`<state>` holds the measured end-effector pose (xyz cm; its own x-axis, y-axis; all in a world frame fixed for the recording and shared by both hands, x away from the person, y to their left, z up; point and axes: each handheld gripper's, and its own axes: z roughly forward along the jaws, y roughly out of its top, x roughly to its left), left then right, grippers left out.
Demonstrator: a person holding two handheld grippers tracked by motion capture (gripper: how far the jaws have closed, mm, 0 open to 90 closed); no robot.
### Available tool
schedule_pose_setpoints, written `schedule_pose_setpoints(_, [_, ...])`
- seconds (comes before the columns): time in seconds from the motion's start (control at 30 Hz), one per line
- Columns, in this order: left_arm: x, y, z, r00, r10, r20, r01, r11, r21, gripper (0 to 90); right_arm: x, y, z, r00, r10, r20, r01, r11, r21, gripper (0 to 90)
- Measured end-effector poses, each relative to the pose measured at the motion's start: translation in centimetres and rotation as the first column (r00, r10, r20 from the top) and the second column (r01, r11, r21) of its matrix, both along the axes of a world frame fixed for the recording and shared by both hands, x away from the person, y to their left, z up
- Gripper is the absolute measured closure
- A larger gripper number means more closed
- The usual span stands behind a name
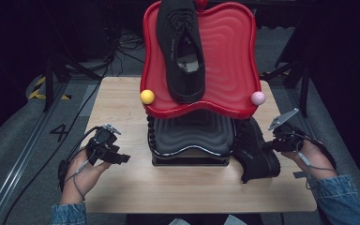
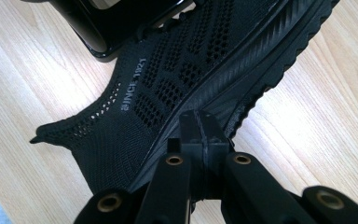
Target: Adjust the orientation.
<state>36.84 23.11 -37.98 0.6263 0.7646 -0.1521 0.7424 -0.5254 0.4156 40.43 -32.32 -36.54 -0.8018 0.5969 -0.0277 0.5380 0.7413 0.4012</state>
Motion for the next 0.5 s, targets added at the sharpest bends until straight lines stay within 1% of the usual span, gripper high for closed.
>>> schedule_pose_setpoints(0.17, [0.0,0.2,-0.1,0.9999,0.006,-0.010,-0.006,1.0000,-0.005,40.1,0.1,-0.9,0.2,0.9997,-0.024,0.003,0.024,1.000,-0.005,90.0])
schedule_pose_setpoints(0.23, [0.0,0.2,-0.2,1.0000,0.001,-0.006,-0.001,1.0000,0.002,40.2,0.2,-1.3,0.3,0.9994,-0.033,0.007,0.033,0.999,-0.011,90.0])
schedule_pose_setpoints(0.3, [0.0,0.1,-0.2,0.9999,0.004,-0.012,-0.004,1.0000,-0.004,40.1,0.3,-1.8,0.3,0.9987,-0.050,0.008,0.050,0.999,-0.020,90.0])
schedule_pose_setpoints(0.5, [0.1,0.0,-0.5,0.9999,-0.003,-0.017,0.003,1.0000,0.003,39.7,0.7,-3.4,0.3,0.9950,-0.100,0.013,0.100,0.994,-0.053,90.0])
